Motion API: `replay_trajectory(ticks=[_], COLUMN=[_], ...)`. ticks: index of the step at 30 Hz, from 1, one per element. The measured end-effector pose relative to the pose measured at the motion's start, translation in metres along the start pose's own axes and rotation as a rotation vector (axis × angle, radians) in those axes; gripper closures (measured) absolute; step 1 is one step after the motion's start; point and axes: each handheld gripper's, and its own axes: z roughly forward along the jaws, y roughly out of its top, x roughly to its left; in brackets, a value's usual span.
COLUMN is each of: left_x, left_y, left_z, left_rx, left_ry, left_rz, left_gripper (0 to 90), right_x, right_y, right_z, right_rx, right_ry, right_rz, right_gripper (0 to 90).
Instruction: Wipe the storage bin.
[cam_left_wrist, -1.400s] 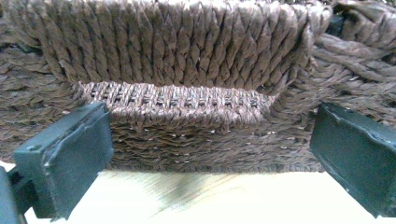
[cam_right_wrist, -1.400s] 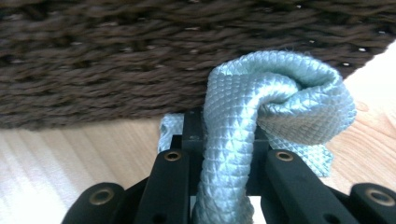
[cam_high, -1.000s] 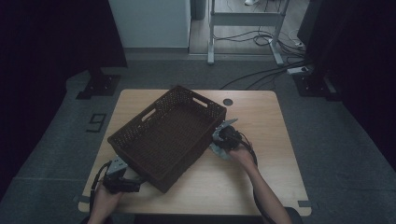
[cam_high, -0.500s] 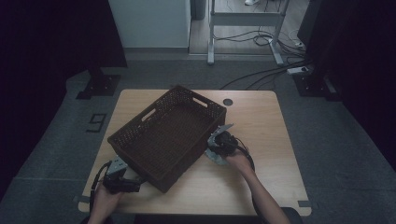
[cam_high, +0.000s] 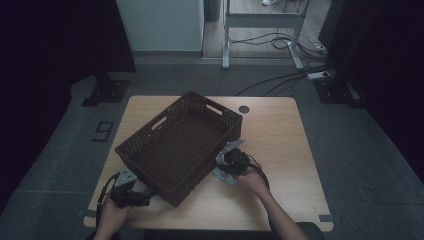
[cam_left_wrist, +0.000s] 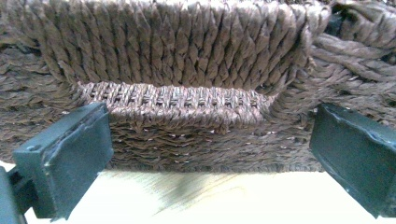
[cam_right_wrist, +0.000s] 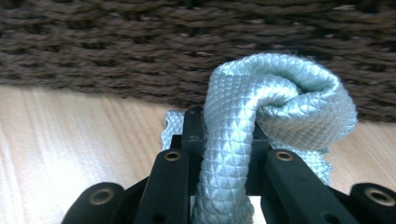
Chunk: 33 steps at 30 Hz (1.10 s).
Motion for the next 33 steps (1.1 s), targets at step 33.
replay_trajectory(ticks=[33], left_x=[-0.001], left_y=[0.000], left_z=[0.000], left_rx=[0.002], left_ry=[0.002], left_rz=[0.005], left_gripper=[0.0], right_x=[0.061], right_y=[0.006], right_z=[0.009], right_rx=[-0.022], right_ry=[0.145], right_rz=[-0.073], right_gripper=[76.6])
